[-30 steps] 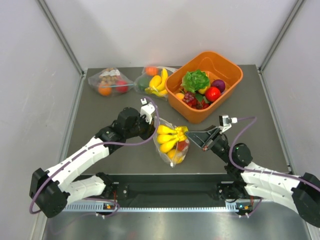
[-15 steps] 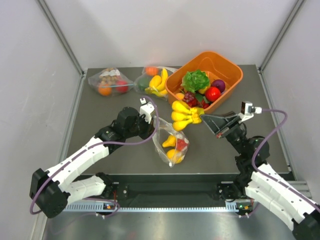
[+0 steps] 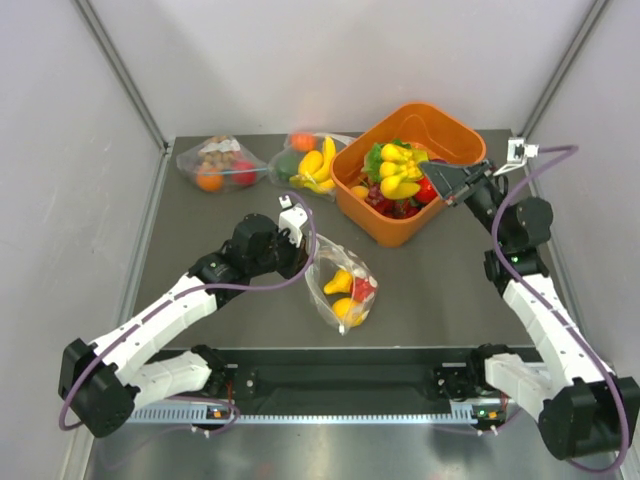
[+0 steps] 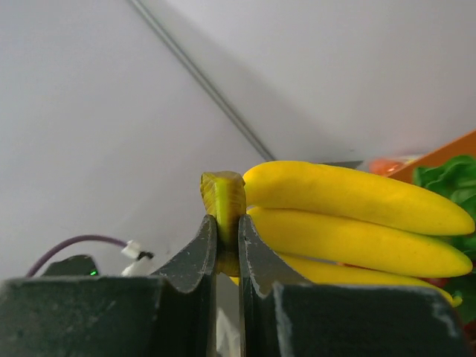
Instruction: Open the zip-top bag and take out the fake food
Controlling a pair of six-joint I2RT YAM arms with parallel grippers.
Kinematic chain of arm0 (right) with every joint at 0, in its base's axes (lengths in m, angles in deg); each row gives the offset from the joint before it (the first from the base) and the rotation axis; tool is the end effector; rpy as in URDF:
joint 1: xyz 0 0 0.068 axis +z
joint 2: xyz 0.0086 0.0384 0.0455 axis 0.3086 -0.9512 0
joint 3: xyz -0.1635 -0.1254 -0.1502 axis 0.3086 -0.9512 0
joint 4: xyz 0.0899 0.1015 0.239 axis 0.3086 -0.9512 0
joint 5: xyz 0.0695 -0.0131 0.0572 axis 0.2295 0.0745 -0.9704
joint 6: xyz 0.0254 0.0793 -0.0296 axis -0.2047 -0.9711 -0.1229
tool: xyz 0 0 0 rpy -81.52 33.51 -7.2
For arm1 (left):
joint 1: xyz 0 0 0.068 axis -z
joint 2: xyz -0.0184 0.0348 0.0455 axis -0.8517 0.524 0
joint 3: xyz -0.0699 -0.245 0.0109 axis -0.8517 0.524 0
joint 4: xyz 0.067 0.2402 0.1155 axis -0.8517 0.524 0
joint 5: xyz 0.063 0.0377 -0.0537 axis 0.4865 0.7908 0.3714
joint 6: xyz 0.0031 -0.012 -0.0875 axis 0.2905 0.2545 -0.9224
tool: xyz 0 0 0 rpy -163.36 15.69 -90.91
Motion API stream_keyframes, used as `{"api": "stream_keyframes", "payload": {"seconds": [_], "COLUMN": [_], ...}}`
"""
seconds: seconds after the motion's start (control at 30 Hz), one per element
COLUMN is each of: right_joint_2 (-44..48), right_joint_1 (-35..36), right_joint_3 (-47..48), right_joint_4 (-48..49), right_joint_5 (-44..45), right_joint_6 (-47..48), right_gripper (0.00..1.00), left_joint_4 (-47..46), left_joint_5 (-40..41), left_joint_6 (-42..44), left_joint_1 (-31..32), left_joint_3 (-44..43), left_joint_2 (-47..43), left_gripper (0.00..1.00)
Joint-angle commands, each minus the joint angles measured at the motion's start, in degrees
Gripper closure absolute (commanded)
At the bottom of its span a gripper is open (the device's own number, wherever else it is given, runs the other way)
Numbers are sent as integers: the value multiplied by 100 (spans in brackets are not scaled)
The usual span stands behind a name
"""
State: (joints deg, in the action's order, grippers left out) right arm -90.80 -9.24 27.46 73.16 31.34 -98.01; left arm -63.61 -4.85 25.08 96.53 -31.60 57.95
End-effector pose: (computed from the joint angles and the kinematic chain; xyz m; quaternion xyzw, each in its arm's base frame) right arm 0.2610 0.0774 0.3705 0.0161 0.5673 0.5354 0.6256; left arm 0.2222 -0.1942 0.2467 0.2968 0.8148 -0.2590 0.4254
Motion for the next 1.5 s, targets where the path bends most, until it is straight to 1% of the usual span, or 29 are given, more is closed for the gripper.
{"api": "stream_keyframes", "payload": {"seconds": [0.0, 0.03, 0.07, 0.13, 0.43, 0.5, 0.53, 0.57, 0.6, 0.63, 0.67, 0.7, 0.73, 0.9, 1.0, 1.03, 1.17, 1.2, 1.47], "right_joint_2": [-272, -473, -580, -921, -2354, -2548, -2732, -2821, -2892, -2971, -2980, -2963, -2884, -2322, -1734, -1410, -600, -276, 842], "right_joint_1": [-196, -223, -231, -240, -240, -240, -240, -240, -240, -240, -240, -240, -240, -240, -240, -240, -144, -48, 594], "right_joint_3": [835, 968, 1083, 1356, 2147, 2366, 2480, 2699, 2797, 2876, 2955, 2965, 2973, 2676, 2307, 2210, 1709, 1621, 1093], "right_joint_4": [-595, -893, -992, -1098, -1203, -1247, -1378, -1484, -1641, -1704, -1757, -1810, -1854, -1881, -1811, -1793, -1924, -1968, -3083], "right_joint_5": [182, 306, 429, 701, 1774, 1958, 2003, 2064, 2100, 2152, 2240, 2310, 2372, 2636, 2715, 2698, 2409, 2373, 2154], "right_joint_6": [1194, 1379, 1686, 1925, 3023, 3173, 3244, 3340, 3402, 3490, 3516, 3552, 3630, 3798, 3807, 3798, 3728, 3728, 3640], "right_gripper": [100, 100, 100, 100, 100, 92, 86, 61, 48, 40, 20, 8, 1, 0, 0, 0, 0, 0, 0], "left_joint_4": [-119, -119, -119, -128, -137, -146, -154, -155, -163, -163, -163, -163, -181, -216, -216, -216, -216, -216, -243], "left_joint_5": [-126, -117, -126, -126, -213, -249, -292, -345, -363, -363, -363, -380, -398, -521, -548, -556, -574, -583, -635], "left_joint_6": [-10, -10, -10, -10, -10, -10, -10, -1, -1, -1, -1, -1, -1, -10, -19, -19, -28, -28, -19], "left_joint_1": [-34, -34, -34, -34, -34, -34, -34, -34, -34, -34, -34, -34, -34, -34, -34, -34, -34, -34, -34], "left_joint_3": [-204, -204, -195, -195, -195, -186, -186, -186, -186, -186, -186, -178, -178, -169, -169, -169, -169, -169, -151], "left_joint_2": [-134, -143, -169, -169, -195, -222, -230, -248, -257, -274, -309, -327, -345, -398, -406, -415, -459, -468, -521], "left_gripper": [100, 100, 100, 100, 100, 100, 100, 100, 100, 100, 100, 100, 100, 100, 100, 100, 100, 100, 100]}}
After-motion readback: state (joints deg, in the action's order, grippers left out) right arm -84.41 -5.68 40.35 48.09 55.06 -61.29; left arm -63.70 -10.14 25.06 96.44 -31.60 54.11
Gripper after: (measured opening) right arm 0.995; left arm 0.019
